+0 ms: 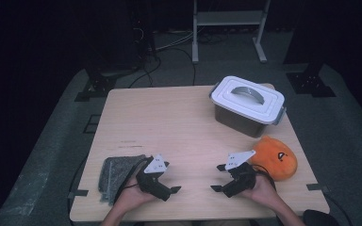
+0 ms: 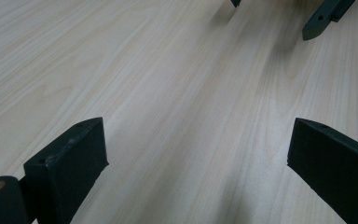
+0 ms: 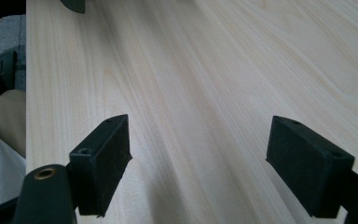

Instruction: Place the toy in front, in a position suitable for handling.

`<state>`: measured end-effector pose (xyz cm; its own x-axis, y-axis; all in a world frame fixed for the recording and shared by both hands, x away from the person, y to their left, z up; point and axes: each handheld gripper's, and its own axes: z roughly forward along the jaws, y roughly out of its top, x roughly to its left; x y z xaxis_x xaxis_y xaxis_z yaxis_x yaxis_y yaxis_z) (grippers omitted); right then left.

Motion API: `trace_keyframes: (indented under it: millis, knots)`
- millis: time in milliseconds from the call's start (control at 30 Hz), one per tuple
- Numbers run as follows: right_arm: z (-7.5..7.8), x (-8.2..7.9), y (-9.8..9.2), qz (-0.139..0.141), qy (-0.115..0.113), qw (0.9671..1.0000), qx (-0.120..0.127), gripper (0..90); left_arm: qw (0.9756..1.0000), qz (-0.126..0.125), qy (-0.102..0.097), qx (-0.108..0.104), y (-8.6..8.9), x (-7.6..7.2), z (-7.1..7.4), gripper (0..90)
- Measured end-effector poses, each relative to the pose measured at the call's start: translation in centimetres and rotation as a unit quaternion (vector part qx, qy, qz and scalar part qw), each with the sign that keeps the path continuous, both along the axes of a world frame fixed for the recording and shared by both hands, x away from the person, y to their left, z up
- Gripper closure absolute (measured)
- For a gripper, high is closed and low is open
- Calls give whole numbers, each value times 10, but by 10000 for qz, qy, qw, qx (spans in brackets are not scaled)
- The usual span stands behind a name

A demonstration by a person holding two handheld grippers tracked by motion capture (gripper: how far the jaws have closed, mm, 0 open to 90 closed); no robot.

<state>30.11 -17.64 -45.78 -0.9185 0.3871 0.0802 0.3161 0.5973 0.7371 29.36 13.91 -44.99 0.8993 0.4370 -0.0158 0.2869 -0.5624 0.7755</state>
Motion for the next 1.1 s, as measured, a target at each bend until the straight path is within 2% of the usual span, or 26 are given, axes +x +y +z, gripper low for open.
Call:
trace_keyframes:
  millis: [200,500,733,1100]
  knots:
    - [0,1,-2,5,44,10000,61,201,10000,62,21,-48,3,2,0,40]
    - [4,-3,7,120,45,9999,80,201,9999,121,14,-85,7,0,1,40]
    - [24,-4,7,193,-35,9996,187,201,9998,164,19,-141,11,2,2,40]
    - [53,-5,-4,238,-205,9994,118,201,9995,208,-3,-248,13,2,4,40]
